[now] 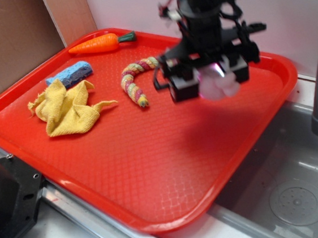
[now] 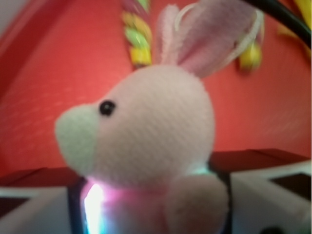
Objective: Grab the pink bunny.
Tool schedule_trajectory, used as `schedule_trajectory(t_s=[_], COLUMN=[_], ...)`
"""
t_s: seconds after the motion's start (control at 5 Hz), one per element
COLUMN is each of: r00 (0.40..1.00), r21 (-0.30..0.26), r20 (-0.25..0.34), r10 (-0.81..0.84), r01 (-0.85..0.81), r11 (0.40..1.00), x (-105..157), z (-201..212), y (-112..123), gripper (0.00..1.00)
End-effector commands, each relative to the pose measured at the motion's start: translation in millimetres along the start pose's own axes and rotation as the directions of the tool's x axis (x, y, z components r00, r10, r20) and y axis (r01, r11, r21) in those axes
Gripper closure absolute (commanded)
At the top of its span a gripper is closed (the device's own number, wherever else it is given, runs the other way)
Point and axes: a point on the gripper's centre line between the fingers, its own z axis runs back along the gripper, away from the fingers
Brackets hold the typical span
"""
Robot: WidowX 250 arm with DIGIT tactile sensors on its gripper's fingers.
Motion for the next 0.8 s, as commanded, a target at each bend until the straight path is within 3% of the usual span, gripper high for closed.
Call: schedule_trajectory(t_s=[0.0, 0.4, 0.6], r00=[0.965, 0.884, 0.867], r21=[-0.081, -0.133, -0.159], r20=[-0.054, 0.015, 0.037], r10=[-0.255, -0.467, -0.497], r01=[0.250, 0.464, 0.496], r11=[0.965, 0.876, 0.854], x=[53, 77, 80], z=[77, 112, 115], y=[38, 94, 105], gripper=[1.00, 1.00, 1.00])
